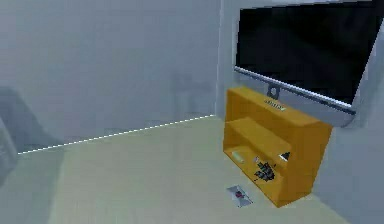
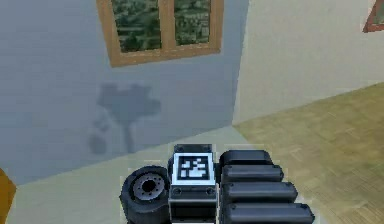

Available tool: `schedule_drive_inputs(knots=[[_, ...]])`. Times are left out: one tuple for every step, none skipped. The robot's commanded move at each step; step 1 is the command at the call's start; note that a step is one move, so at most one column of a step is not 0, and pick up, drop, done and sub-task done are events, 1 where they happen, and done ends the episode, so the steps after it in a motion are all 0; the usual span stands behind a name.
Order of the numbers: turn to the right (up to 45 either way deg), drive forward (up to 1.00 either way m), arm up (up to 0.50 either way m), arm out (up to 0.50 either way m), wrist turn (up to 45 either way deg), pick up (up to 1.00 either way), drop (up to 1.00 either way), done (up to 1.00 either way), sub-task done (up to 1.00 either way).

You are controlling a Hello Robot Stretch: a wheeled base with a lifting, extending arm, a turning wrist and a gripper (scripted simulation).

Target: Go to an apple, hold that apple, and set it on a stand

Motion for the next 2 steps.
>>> schedule_drive_inputs(knots=[[0.0, 1.00, 0.00, 0.00, 0.0, 0.00, 0.00, 0.00, 0.00], [0.0, 0.45, 0.00, 0.00, 0.0, 0.00, 0.00, 0.00, 0.00]])
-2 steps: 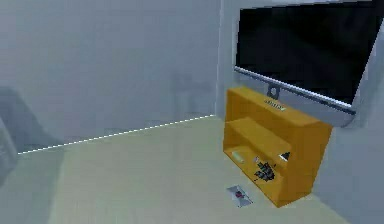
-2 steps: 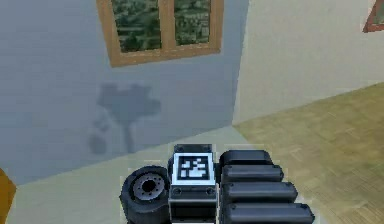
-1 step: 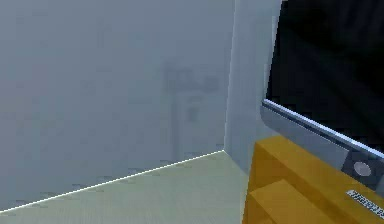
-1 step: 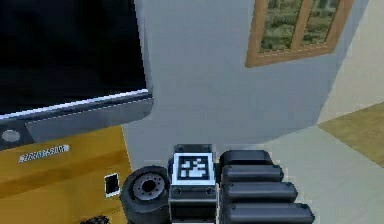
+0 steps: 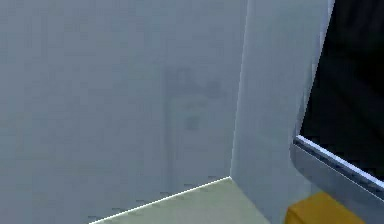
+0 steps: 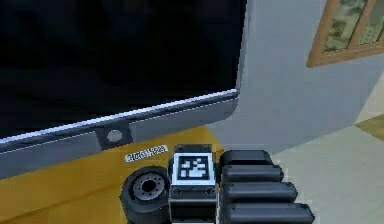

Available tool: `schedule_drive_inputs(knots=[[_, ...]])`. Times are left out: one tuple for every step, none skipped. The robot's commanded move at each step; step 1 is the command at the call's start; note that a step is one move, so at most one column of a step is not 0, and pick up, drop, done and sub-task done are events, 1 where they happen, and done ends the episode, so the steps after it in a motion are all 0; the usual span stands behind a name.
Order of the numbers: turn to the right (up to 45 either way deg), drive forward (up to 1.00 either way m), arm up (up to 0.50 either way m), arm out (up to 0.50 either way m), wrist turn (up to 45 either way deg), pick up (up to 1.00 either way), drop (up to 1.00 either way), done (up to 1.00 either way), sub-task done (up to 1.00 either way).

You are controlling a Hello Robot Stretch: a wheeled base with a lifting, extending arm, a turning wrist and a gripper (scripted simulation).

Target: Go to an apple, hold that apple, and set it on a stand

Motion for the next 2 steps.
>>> schedule_drive_inputs(knots=[[42.0, 0.00, 0.00, 0.00, 0.0, 0.00, 0.00, 0.00, 0.00], [-27.0, 0.00, 0.00, 0.00, 0.0, 0.00, 0.00, 0.00, 0.00]])
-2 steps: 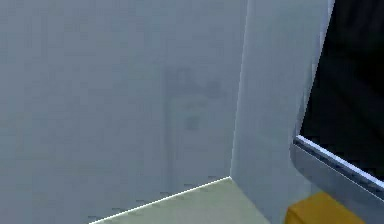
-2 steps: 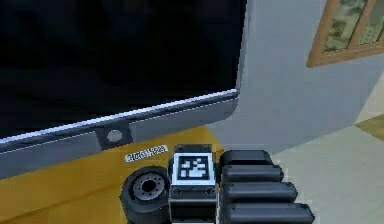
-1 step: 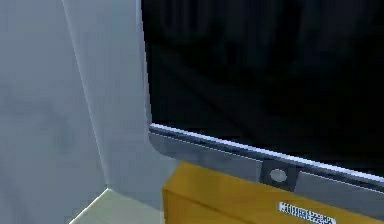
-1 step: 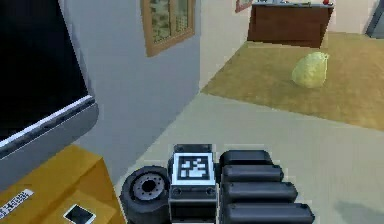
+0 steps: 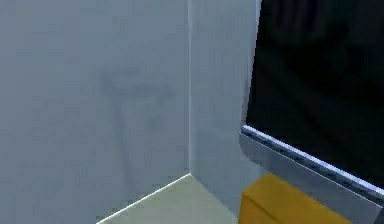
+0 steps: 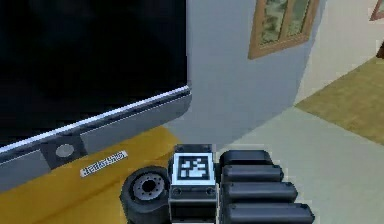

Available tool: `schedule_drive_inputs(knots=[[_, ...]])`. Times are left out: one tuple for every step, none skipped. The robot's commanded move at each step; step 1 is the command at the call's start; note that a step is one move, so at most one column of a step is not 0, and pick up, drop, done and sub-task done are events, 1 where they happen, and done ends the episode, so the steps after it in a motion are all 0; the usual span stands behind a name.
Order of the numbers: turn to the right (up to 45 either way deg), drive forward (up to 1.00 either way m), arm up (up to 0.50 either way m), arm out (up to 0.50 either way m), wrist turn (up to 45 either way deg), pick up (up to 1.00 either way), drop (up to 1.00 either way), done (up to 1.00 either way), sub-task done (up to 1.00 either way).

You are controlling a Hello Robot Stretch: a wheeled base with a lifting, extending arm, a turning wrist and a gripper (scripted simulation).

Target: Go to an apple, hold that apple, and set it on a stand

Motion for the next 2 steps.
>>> schedule_drive_inputs(knots=[[18.0, 0.00, 0.00, 0.00, 0.0, 0.00, 0.00, 0.00, 0.00], [-15.0, 0.00, 0.00, 0.00, 0.0, 0.00, 0.00, 0.00, 0.00]])
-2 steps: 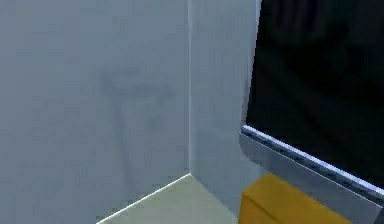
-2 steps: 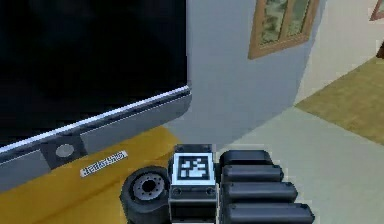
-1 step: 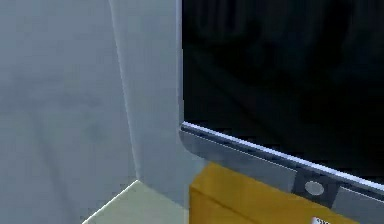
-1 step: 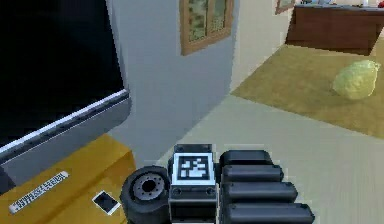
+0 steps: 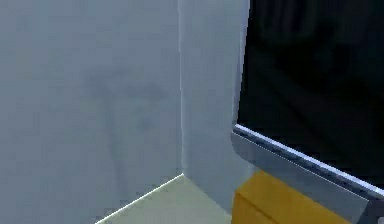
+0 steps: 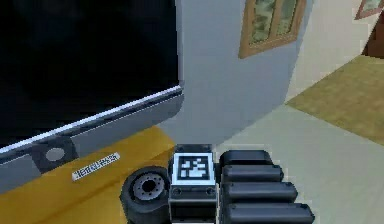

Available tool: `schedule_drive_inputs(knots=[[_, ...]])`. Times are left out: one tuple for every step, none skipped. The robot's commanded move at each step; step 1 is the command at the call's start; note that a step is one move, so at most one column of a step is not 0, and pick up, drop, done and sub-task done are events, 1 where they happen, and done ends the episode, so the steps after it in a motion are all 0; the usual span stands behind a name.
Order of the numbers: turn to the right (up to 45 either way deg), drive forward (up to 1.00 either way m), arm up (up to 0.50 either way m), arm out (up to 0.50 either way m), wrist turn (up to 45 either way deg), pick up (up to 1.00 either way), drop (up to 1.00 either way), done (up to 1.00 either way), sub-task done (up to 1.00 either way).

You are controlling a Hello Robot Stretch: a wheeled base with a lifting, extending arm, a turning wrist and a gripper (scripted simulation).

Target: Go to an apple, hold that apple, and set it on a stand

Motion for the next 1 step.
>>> schedule_drive_inputs(knots=[[12.0, 0.00, 0.00, 0.00, 0.0, 0.00, 0.00, 0.00, 0.00]])
